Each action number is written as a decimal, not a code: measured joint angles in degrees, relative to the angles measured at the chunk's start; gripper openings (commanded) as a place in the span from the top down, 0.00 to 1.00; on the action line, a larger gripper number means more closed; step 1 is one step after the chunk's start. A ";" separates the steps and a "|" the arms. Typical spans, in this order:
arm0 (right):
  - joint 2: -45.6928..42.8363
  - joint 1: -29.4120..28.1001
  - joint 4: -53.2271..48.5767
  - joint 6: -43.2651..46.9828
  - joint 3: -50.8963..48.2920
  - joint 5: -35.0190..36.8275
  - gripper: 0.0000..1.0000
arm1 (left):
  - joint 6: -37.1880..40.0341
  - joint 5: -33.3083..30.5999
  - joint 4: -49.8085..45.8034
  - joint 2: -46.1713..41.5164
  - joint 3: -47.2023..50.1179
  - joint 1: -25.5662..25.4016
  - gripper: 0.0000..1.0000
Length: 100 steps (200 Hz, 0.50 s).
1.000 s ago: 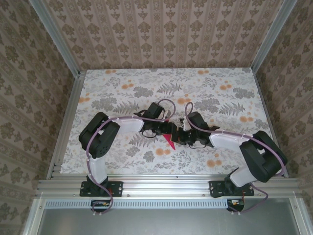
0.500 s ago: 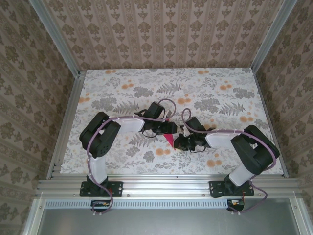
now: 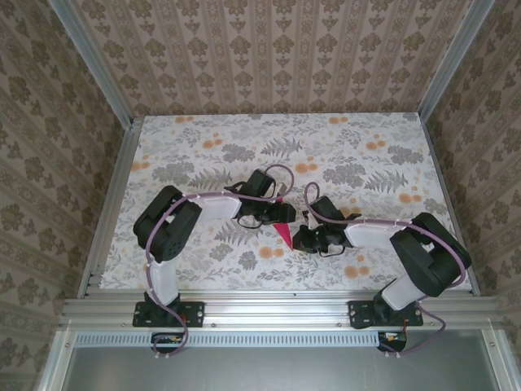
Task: Fold a paper plane with a square sheet of paper (pick it up from the middle)
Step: Fold the wing for the fifth time at the center of the table.
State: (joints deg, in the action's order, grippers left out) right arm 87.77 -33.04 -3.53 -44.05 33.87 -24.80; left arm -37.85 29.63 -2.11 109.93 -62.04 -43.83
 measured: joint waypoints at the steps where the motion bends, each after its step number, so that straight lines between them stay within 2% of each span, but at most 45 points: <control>1: -0.02 0.00 -0.02 0.02 0.00 0.00 0.89 | 0.00 0.00 0.00 0.00 0.00 0.00 0.43; 57: -6.19 -0.24 -4.48 0.31 -1.90 0.61 0.89 | 0.00 0.20 -0.39 0.17 -0.28 0.00 0.44; 77: -8.59 -0.24 -3.13 -0.55 -1.62 0.42 0.89 | 0.00 0.22 -0.42 0.20 -0.31 0.00 0.44; 100: -7.26 -0.24 0.81 -2.27 0.02 -0.48 0.88 | 0.00 0.42 -0.44 0.22 -0.35 0.00 0.43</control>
State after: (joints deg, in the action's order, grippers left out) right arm 80.51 -33.28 -2.72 -46.33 33.89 -25.28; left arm -37.85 30.04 -2.55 110.15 -62.39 -43.83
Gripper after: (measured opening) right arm 0.115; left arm 0.566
